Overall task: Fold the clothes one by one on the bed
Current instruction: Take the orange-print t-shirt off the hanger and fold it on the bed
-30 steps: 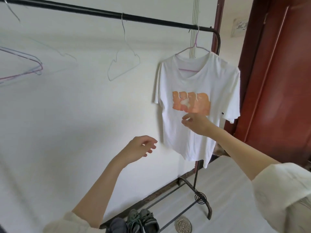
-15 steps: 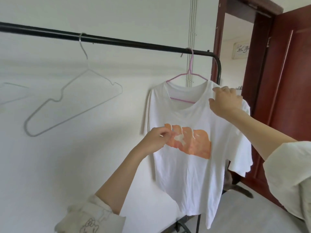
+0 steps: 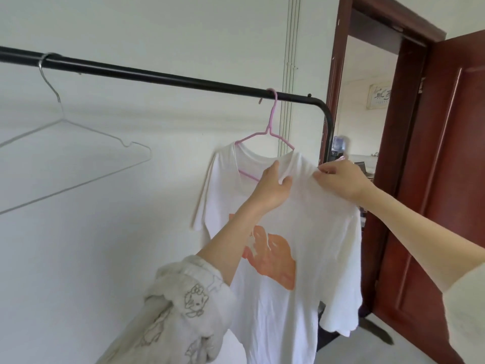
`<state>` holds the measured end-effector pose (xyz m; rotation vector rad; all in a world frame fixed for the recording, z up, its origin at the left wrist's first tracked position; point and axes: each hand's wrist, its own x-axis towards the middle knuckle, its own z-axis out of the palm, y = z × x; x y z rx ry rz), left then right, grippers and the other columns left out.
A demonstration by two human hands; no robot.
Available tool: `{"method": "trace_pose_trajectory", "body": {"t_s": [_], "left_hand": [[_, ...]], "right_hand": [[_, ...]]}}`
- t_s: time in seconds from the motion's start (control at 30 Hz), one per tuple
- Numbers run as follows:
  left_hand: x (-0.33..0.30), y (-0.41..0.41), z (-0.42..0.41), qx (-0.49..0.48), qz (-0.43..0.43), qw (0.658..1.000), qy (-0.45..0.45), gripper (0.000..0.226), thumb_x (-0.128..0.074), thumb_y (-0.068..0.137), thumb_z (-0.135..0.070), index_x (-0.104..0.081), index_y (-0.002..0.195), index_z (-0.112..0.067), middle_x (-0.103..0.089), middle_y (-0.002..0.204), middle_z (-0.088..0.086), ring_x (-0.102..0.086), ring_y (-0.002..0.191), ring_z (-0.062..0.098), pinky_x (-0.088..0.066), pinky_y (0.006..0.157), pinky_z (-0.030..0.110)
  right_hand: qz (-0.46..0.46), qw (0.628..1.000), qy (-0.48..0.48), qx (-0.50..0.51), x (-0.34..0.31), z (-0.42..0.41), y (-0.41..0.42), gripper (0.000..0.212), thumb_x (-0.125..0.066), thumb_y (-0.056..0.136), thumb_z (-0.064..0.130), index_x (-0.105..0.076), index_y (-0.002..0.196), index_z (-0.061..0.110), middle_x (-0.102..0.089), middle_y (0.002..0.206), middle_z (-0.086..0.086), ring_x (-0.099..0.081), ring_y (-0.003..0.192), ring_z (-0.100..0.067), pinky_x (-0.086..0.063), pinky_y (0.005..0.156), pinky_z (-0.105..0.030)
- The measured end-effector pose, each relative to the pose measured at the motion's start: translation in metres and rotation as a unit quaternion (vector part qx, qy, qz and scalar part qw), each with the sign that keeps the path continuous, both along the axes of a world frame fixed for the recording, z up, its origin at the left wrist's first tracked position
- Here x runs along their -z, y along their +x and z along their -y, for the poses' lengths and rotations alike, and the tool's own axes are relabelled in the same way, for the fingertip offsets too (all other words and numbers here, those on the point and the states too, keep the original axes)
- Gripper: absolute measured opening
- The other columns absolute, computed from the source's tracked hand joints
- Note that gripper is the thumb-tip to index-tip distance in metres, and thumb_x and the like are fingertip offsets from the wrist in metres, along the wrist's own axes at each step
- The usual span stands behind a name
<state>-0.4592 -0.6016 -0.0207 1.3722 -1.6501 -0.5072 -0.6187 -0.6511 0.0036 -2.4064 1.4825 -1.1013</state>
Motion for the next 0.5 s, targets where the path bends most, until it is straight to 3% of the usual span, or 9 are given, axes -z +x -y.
{"method": "trace_pose_trajectory", "body": {"t_s": [0.07,0.13,0.2,0.23,0.27,0.37,0.43,0.5], "left_hand": [[-0.007,-0.008,0.008,0.016,-0.025,1.000,0.000,0.059,-0.032,0.101,-0.029,-0.004,0.151,-0.014,-0.011,0.158,0.000,-0.015,0.145,0.016,-0.020,0.110,0.026],[-0.012,-0.012,0.011,0.038,-0.051,0.998,0.008,0.050,-0.030,0.101,-0.030,-0.020,0.148,-0.016,-0.033,0.149,0.003,-0.034,0.134,0.017,-0.029,0.100,0.024],[-0.013,-0.015,0.012,0.029,-0.071,0.997,-0.001,0.034,-0.032,0.100,-0.031,-0.049,0.122,-0.011,-0.057,0.111,0.007,-0.048,0.100,0.017,-0.036,0.079,0.022],[-0.013,-0.016,0.011,0.015,-0.083,0.996,-0.016,0.028,-0.034,0.100,-0.032,-0.053,0.104,-0.011,-0.055,0.089,0.002,-0.046,0.086,0.016,-0.035,0.068,0.022],[-0.013,-0.016,0.010,0.007,-0.098,0.995,-0.027,0.027,-0.036,0.099,-0.034,-0.053,0.098,-0.013,-0.050,0.082,-0.002,-0.046,0.082,0.015,-0.034,0.065,0.022],[-0.012,-0.011,0.004,0.003,-0.130,0.991,0.010,0.050,-0.045,0.091,-0.052,-0.048,0.125,-0.015,-0.053,0.110,-0.003,-0.050,0.104,0.014,-0.036,0.080,0.025],[-0.013,-0.006,0.000,-0.005,-0.123,0.992,0.027,0.058,-0.049,0.088,-0.055,-0.045,0.128,-0.013,-0.051,0.116,-0.001,-0.047,0.106,0.014,-0.035,0.079,0.026],[-0.016,0.000,-0.006,0.002,-0.134,0.991,0.024,0.052,-0.052,0.090,-0.047,-0.047,0.128,-0.012,-0.052,0.117,-0.002,-0.046,0.103,0.013,-0.036,0.072,0.024]], "right_hand": [[0.030,0.998,0.029,-0.038,-0.002,0.000,-0.001,0.040,-0.053,0.090,0.021,-0.050,0.053,0.008,-0.041,0.057,-0.006,-0.036,0.058,-0.018,-0.027,0.054,-0.028],[0.052,0.995,0.047,-0.064,-0.002,-0.002,0.000,0.045,-0.051,0.093,0.023,-0.043,0.057,-0.003,-0.034,0.059,-0.009,-0.031,0.059,-0.018,-0.023,0.057,-0.028],[0.045,0.997,0.024,-0.057,-0.002,-0.007,0.003,0.050,-0.045,0.097,0.026,-0.032,0.053,0.008,-0.029,0.053,-0.004,-0.027,0.052,-0.015,-0.020,0.052,-0.028],[0.036,0.998,0.001,-0.051,-0.001,-0.010,0.006,0.050,-0.043,0.098,0.026,-0.029,0.053,0.012,-0.028,0.052,-0.003,-0.026,0.051,-0.015,-0.018,0.050,-0.027],[0.032,0.998,-0.014,-0.051,-0.001,-0.014,0.009,0.050,-0.042,0.099,0.026,-0.028,0.053,0.013,-0.028,0.052,-0.002,-0.026,0.051,-0.014,-0.018,0.049,-0.026],[0.116,0.989,0.049,-0.075,-0.001,-0.015,0.019,0.042,-0.045,0.097,0.027,-0.045,0.060,0.008,-0.037,0.053,-0.007,-0.033,0.048,-0.016,-0.026,0.046,-0.024],[0.231,0.955,0.156,-0.100,-0.005,-0.016,0.024,0.035,-0.046,0.097,0.029,-0.058,0.073,0.006,-0.049,0.056,-0.007,-0.040,0.044,-0.017,-0.031,0.043,-0.021],[0.298,0.924,0.212,-0.115,-0.009,-0.015,0.030,0.031,-0.043,0.098,0.028,-0.063,0.090,0.007,-0.055,0.062,-0.006,-0.044,0.047,-0.017,-0.036,0.044,-0.023]]}}
